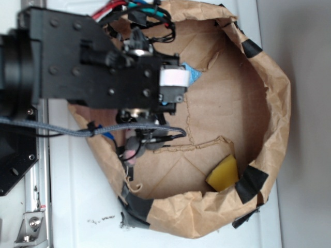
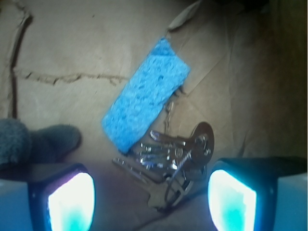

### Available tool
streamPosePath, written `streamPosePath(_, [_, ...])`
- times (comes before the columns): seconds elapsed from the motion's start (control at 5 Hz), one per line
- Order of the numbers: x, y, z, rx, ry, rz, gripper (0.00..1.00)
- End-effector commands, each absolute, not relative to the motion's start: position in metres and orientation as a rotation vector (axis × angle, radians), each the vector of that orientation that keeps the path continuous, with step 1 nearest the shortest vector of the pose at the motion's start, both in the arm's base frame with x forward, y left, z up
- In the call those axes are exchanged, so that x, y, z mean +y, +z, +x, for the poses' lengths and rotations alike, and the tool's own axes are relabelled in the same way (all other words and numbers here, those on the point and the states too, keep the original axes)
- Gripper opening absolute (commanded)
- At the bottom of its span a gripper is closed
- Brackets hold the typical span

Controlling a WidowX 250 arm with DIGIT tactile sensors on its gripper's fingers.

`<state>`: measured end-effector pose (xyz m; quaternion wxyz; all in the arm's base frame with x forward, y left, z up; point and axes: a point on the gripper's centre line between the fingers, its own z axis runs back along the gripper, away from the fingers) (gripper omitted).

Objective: Grab the silver keys.

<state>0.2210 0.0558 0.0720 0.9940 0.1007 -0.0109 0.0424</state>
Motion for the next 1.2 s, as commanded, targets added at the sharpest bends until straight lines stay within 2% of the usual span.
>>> streamPosePath(0.0, [0.064,0.059,0.225,-0.052,0.123,0.186,1.0])
streamPosePath(0.2, [0.07,0.058,0.225,-0.04,0.134,0.189,1.0])
streamPosePath(0.4, [0.076,0.071,0.214,-0.043,0.137,0.154,1.0])
streamPosePath(0.6, [0.078,0.073,0.207,-0.047,0.137,0.154,1.0])
streamPosePath(1.0, [0.079,0.066,0.204,-0.053,0.133,0.166,1.0])
